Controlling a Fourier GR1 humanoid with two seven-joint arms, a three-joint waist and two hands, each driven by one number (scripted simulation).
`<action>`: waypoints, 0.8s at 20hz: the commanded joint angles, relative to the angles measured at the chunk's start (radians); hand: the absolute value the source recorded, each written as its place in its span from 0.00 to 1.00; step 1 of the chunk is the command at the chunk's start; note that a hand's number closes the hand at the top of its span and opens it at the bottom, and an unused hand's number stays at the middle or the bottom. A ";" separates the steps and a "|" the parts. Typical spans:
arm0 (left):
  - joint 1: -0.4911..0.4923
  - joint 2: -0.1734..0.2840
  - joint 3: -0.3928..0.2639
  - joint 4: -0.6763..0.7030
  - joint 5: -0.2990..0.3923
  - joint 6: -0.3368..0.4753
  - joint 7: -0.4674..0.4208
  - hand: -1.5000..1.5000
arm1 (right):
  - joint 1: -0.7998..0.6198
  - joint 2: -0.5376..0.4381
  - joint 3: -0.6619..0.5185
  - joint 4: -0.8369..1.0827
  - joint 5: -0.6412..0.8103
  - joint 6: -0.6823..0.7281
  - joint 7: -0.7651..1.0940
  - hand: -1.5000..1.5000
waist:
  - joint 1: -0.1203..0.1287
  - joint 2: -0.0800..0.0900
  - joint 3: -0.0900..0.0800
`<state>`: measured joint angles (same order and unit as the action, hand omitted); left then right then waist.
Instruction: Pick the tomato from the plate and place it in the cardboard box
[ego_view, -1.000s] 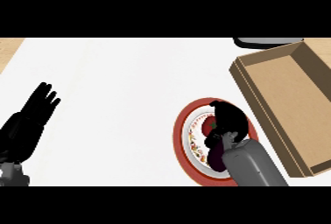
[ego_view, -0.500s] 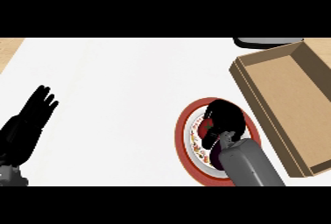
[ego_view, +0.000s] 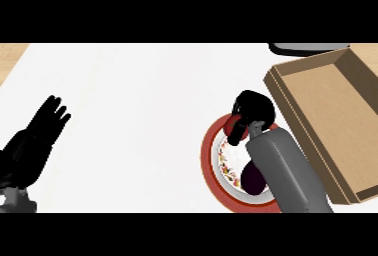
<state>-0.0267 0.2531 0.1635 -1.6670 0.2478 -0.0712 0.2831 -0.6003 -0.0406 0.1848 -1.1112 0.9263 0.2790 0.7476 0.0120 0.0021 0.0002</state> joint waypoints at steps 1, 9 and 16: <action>-0.030 0.000 0.013 0.052 -0.002 -0.013 -0.008 0.50 | -0.102 0.006 -0.005 0.098 0.062 -0.034 0.008 1.00 | -0.003 0.000 0.000; -0.019 0.030 0.063 0.059 0.033 -0.049 -0.010 0.50 | -0.183 0.008 0.037 -0.108 0.121 -0.009 0.086 1.00 | -0.015 -0.006 -0.001; -0.019 -0.021 0.014 0.033 -0.029 0.009 -0.006 0.50 | -0.320 0.016 0.049 -0.326 0.206 0.057 0.243 1.00 | -0.020 -0.009 -0.001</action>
<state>-0.0308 0.2491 0.1897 -1.6427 0.2424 -0.0859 0.2783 -0.8284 -0.0322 0.2364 -1.3346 1.0960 0.2850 0.8994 -0.0033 -0.0054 -0.0004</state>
